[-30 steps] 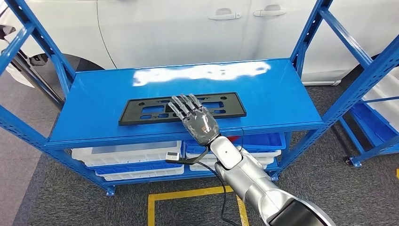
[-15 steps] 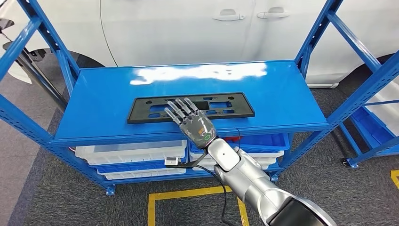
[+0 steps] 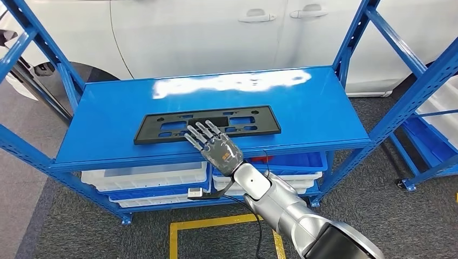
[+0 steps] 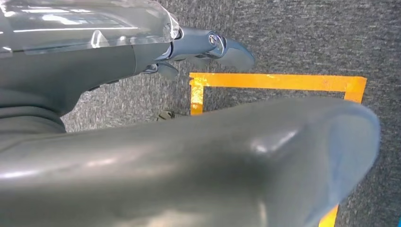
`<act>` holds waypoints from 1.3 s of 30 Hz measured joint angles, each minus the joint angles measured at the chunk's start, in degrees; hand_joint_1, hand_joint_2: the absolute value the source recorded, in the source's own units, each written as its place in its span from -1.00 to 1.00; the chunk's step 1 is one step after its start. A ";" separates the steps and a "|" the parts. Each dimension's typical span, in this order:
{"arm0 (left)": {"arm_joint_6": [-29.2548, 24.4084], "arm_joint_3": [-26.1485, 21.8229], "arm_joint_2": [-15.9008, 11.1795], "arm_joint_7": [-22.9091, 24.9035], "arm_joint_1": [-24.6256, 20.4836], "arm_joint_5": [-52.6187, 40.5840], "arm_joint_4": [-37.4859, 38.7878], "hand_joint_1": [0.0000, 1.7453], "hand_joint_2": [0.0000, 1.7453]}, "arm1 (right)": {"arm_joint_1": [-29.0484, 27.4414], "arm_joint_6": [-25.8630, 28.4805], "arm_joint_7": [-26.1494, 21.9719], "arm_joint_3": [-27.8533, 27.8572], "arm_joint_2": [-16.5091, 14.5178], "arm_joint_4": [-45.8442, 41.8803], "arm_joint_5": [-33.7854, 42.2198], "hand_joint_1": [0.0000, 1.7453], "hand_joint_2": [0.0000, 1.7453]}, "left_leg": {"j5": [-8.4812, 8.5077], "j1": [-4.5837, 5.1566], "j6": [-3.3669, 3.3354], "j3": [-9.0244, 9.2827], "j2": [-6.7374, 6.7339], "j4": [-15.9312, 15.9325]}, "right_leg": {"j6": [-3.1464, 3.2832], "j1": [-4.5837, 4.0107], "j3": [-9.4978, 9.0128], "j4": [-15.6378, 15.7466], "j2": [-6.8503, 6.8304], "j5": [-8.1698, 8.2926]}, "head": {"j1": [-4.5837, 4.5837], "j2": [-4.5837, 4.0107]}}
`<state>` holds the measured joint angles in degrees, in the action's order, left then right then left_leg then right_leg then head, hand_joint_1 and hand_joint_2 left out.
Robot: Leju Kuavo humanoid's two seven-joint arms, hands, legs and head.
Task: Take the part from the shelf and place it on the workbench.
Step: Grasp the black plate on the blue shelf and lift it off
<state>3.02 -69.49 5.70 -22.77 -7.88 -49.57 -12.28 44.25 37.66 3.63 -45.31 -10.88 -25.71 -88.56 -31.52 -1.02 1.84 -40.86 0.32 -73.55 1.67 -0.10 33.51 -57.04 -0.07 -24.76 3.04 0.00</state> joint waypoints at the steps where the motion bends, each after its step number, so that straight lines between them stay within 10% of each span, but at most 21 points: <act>1: 0.07 0.01 -0.02 0.00 -0.02 -0.08 0.00 -1.00 -1.00 | 0.13 0.00 0.14 -0.49 -0.23 0.61 0.00 -1.00 1.00 | 1.89 0.00 -0.06 1.23 -0.01 2.68 | -0.04 -0.02 -0.09 -0.10 0.03 -0.10 | 0.00 0.00; 5: 0.27 0.06 -0.07 -0.02 -0.27 -0.26 0.01 -1.00 -1.00 | 1.07 -0.07 0.76 -2.53 -1.19 2.69 0.00 -1.00 1.00 | 6.68 0.23 -0.96 7.14 -0.10 15.18 | -0.77 -0.45 0.00 -0.68 0.15 -0.56 | -0.01 0.00; 9: 0.36 0.14 0.05 -0.02 -0.26 -0.34 0.01 -1.00 -1.00 | 1.47 -0.07 1.01 -3.84 -1.56 3.89 0.00 -1.00 1.00 | 6.80 0.06 -2.18 7.17 0.09 15.79 | -1.89 -0.37 0.56 -1.78 0.11 -1.39 | -0.01 0.00; 13: 0.39 0.41 0.12 -0.03 -0.43 -0.35 0.00 -1.00 -1.00 | 1.73 -0.12 1.20 -4.69 -1.62 4.87 0.00 -1.00 1.00 | 6.86 -0.05 -2.84 7.16 0.01 15.97 | -2.88 0.17 6.78 -14.63 0.11 -7.45 | 0.00 0.00; 15: 0.43 0.50 0.13 -0.02 -0.41 -0.35 0.00 -1.00 -1.00 | 1.66 -0.14 1.39 -4.93 -1.65 5.35 0.00 -1.00 1.00 | 6.77 -0.06 -2.86 7.20 0.05 15.90 | -2.98 0.43 8.25 -17.07 0.11 -7.07 | -0.01 0.00; 20: 0.59 0.86 0.24 0.02 -0.44 -0.35 0.02 -1.00 -1.00 | 2.52 -0.14 1.71 -5.01 -2.04 5.80 0.00 -1.00 1.00 | 6.34 0.17 -2.00 7.47 0.13 15.65 | -2.04 0.19 1.23 -1.66 0.13 -0.05 | -0.01 0.00; 24: 0.59 0.96 0.21 0.14 -0.42 -0.33 0.01 -1.00 -1.00 | 2.86 -0.14 1.72 -5.01 -2.30 6.04 0.00 -1.00 1.00 | 5.73 0.05 -0.69 7.40 0.06 15.26 | -0.90 0.15 0.75 -0.57 0.15 -0.01 | 0.00 0.00; 28: 0.56 0.99 0.19 0.15 -0.33 -0.32 0.02 -1.00 -1.00 | 3.21 -0.14 1.69 -5.02 -2.69 6.22 0.00 -1.00 1.00 | -0.24 -0.13 0.15 1.20 0.00 2.51 | 0.07 0.20 0.21 -0.12 0.04 -0.11 | 0.00 0.00; 30: 0.54 0.99 0.18 0.15 -0.19 -0.32 0.02 -1.00 -1.00 | 3.12 -0.14 1.69 -5.03 -2.71 6.39 0.00 -1.00 1.00 | -0.33 -0.15 0.29 -1.04 0.00 -1.09 | 0.16 0.08 -0.04 -0.16 0.08 -0.35 | 0.00 0.00; 34: 0.51 1.00 0.11 0.15 -0.22 -0.31 0.00 -1.00 -1.00 | 3.28 -0.14 1.69 -5.02 -2.81 6.58 0.01 -1.00 1.00 | 7.08 -0.01 -0.34 4.87 -0.05 12.23 | -0.41 -0.10 -1.13 -0.42 0.22 -1.33 | -0.01 0.00; 39: 0.51 1.03 0.19 0.15 -0.21 -0.19 0.02 -1.00 -1.00 | 3.68 -0.14 1.55 -4.96 -2.87 6.67 0.01 -1.00 1.00 | 7.23 0.05 -1.91 6.60 0.08 15.78 | -1.77 -0.28 -1.00 -1.00 0.21 -2.26 | -0.01 0.00</act>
<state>3.53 -68.46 5.89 -22.63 -8.09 -49.75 -12.27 47.92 37.53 5.19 -50.27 -13.75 -19.04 -88.56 -24.29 -0.96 -0.08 -34.26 0.40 -57.77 -0.09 -0.38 32.51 -58.05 0.14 -27.02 3.03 0.00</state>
